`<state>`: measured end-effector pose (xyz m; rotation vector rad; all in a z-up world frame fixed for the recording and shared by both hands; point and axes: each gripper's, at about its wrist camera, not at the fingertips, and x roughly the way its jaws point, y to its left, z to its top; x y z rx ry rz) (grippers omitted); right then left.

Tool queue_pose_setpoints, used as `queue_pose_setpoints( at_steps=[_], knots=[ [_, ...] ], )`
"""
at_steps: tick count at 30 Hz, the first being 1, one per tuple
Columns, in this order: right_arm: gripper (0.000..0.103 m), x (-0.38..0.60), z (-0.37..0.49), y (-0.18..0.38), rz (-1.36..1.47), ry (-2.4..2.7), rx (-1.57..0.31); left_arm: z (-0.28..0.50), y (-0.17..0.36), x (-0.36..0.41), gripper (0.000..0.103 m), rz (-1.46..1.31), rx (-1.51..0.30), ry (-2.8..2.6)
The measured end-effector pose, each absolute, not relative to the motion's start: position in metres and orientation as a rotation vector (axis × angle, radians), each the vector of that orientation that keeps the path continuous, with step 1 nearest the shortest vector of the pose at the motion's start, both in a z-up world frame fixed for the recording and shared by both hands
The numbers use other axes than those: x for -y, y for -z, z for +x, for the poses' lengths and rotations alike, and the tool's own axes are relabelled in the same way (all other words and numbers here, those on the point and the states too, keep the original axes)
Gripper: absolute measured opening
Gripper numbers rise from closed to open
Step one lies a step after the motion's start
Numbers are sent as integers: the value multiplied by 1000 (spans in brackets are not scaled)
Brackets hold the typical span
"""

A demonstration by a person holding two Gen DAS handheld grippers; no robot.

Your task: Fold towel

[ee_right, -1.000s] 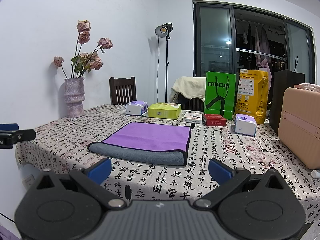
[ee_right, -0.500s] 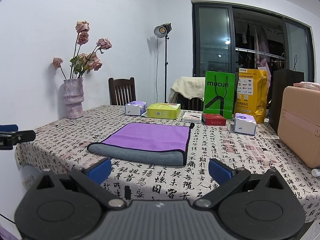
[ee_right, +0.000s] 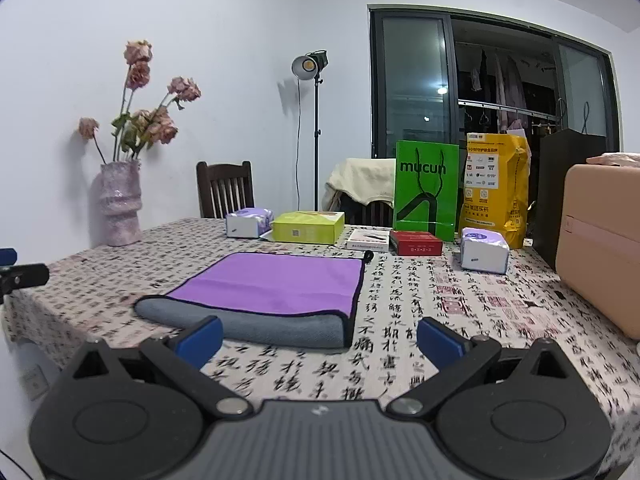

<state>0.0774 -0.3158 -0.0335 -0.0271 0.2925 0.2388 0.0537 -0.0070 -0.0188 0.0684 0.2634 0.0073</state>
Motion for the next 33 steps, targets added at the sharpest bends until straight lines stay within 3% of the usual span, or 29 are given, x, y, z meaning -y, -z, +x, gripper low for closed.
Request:
queue_pose_setpoints(
  at_steps=[15, 21, 31, 33],
  knots=[
    [103, 303, 165, 40, -51, -257, -346, 144, 33, 0, 103, 26, -389, 11],
    [97, 300, 192, 50, -66, -275, -398, 177, 44, -2, 103, 18, -463, 19],
    [82, 300, 233, 65, -54, -291, -480, 225, 62, -4, 81, 12, -565, 39],
    [75, 300, 240, 70, -47, -292, -501, 233, 66, -5, 76, 6, -590, 36]
  ],
)
